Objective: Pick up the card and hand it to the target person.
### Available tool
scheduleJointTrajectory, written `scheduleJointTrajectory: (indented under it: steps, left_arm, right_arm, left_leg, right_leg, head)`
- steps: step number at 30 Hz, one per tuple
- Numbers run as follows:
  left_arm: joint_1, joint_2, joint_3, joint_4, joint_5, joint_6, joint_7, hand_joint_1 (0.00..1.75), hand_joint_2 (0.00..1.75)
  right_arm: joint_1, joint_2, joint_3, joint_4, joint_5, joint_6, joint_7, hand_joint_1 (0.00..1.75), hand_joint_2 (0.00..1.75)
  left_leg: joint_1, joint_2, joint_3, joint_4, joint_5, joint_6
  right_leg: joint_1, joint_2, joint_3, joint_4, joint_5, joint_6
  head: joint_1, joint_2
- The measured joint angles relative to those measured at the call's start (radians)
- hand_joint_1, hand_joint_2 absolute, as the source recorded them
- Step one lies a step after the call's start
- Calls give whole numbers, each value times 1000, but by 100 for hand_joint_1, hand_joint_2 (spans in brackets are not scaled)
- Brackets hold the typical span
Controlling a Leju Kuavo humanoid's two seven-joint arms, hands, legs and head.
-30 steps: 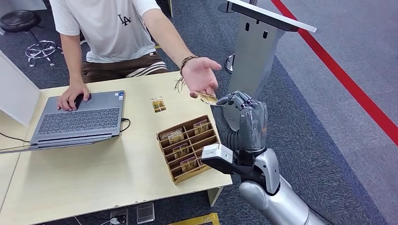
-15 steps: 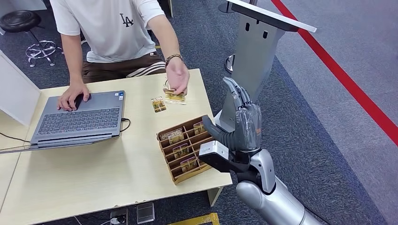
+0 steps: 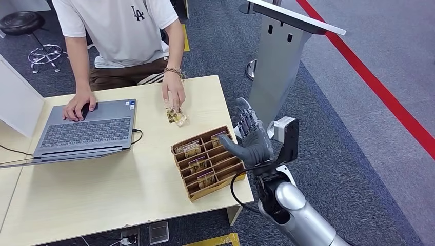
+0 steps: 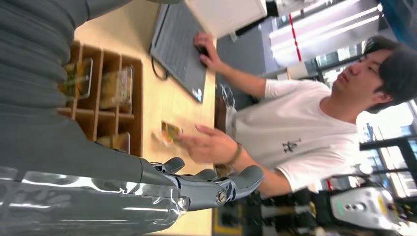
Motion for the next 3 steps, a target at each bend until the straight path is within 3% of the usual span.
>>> scheduleJointTrajectory:
  steps: [3]
  left_arm:
    - [0, 0, 0, 0, 9, 2, 5, 0, 0]
  right_arm:
    - [0, -7, -6, 8, -56, 26, 6, 0, 175]
  left_leg:
    - [0, 0, 0, 0, 0, 0]
  right_leg:
    - [0, 0, 0, 0, 0, 0]
  head:
    - [0, 0]
